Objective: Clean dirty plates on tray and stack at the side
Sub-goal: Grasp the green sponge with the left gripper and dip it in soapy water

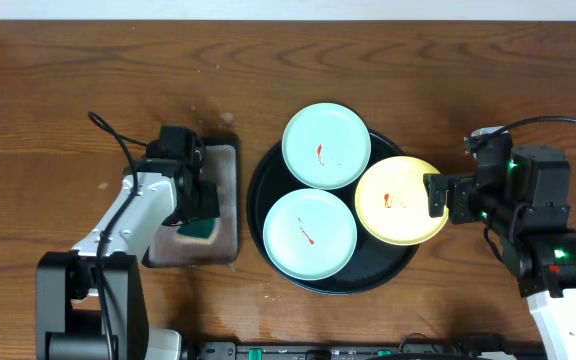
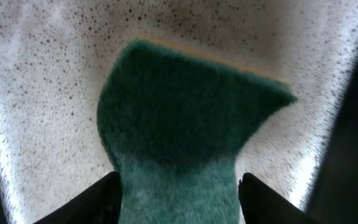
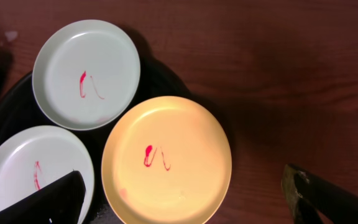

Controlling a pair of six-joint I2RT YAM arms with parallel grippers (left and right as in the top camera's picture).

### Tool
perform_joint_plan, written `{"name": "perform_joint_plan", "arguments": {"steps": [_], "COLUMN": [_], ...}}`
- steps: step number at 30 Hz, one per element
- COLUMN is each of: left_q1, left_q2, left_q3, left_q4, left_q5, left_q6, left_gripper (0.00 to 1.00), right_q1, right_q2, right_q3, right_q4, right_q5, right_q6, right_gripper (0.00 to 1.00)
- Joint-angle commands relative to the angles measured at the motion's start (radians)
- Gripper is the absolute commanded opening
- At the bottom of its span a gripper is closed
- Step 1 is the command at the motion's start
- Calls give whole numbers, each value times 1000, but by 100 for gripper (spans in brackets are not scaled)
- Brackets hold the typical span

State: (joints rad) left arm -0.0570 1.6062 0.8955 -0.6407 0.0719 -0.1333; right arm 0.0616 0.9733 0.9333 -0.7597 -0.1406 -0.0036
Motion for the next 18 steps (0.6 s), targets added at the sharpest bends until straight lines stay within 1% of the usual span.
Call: {"name": "perform_joint_plan", "arguments": {"steps": [1, 2, 4, 5, 8, 9, 14, 17, 18], "left_q1": [0, 0, 0, 0, -1, -1, 0, 0, 0], "left_q2": [10, 10, 10, 10, 11, 11, 12, 11, 11], "left_q3": [-29, -31, -31, -31, -39, -45, -81, -81, -80], "left_q4": [18, 22, 23, 22, 22, 23, 43, 48, 48], "left_q5": [-13, -13, -13, -13, -13, -13, -13, -13, -13], "left_q6": [-2, -2, -2, -2, -3, -9, -45, -48, -48], "left_gripper": [53, 51, 43, 36, 9, 8, 7, 8, 11], "right_q1": [-8, -9, -9, -9, -9, -9, -9, -9, -9], "right_q2": [-5, -5, -5, -5, -5, -5, -5, -5, -5], "right_q3": [12, 12, 12, 12, 12, 12, 12, 12, 12], "right_q4": [0, 0, 0, 0, 0, 0, 0, 0, 0], "right_q5": [6, 6, 6, 6, 6, 6, 6, 6, 6], "right_q6": [0, 0, 0, 0, 0, 0, 0, 0, 0], "right_gripper": [99, 99, 99, 99, 99, 99, 99, 99, 99]}}
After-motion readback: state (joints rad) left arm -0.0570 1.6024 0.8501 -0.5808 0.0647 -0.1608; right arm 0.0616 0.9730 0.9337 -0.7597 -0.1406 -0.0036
